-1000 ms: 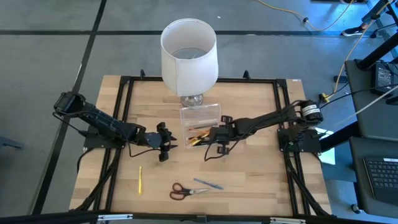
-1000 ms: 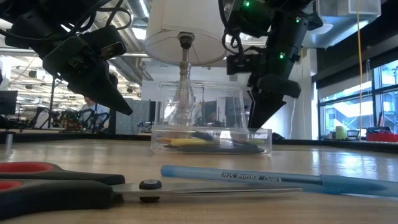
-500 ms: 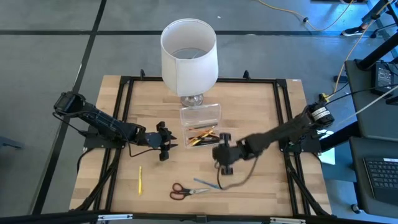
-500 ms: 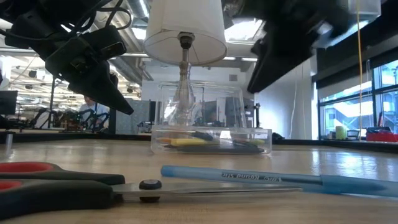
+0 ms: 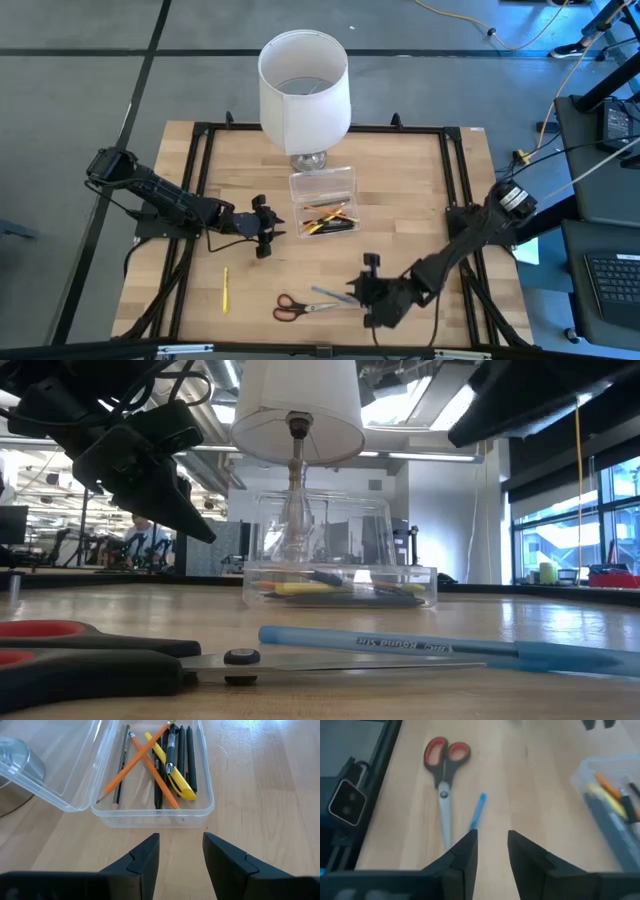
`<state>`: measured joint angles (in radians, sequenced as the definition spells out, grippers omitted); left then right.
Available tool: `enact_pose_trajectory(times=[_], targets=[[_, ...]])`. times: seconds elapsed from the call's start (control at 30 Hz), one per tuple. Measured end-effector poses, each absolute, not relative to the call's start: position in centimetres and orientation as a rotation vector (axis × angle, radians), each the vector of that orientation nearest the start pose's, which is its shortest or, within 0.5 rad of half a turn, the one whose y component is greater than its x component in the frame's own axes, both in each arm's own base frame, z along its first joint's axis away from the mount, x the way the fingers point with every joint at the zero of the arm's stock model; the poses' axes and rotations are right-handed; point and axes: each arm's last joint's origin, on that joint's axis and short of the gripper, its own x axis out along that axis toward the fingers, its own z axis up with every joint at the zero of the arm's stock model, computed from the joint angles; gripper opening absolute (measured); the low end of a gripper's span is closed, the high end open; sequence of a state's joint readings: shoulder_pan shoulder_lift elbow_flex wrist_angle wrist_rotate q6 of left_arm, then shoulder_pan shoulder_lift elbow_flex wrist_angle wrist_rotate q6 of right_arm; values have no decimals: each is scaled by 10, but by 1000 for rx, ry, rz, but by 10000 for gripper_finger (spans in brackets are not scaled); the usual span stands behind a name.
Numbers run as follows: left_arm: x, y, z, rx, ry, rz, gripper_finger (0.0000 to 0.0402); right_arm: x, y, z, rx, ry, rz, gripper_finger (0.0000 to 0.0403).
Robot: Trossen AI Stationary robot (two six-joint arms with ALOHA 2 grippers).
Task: Pick & place school supplies into a supply box
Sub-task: Put the blue pen into the transparent supply box
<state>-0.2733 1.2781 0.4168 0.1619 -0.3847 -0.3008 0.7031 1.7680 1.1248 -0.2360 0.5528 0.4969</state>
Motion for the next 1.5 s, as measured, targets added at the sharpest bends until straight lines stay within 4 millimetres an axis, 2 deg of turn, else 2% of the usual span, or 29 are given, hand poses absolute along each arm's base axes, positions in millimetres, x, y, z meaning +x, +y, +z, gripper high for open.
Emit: enact_pose_trajectory(times=[0.27,0.53,0.87,1.0,1.2,1.5], targets=[[216,-49,149,-64,637,205,143,285,244,166,107,740,-38,110],[216,-49,149,-65,634,204,143,288,247,150,117,731,-81,117],[216,-50,149,-69,637,192,143,289,247,146,151,727,-116,205],[216,-50,149,-69,637,192,143,285,252,146,148,728,-101,226],[216,-50,149,-76,641,177,143,284,254,142,141,733,-99,223],[216,-51,148,-88,651,146,143,287,256,107,87,780,-125,205]])
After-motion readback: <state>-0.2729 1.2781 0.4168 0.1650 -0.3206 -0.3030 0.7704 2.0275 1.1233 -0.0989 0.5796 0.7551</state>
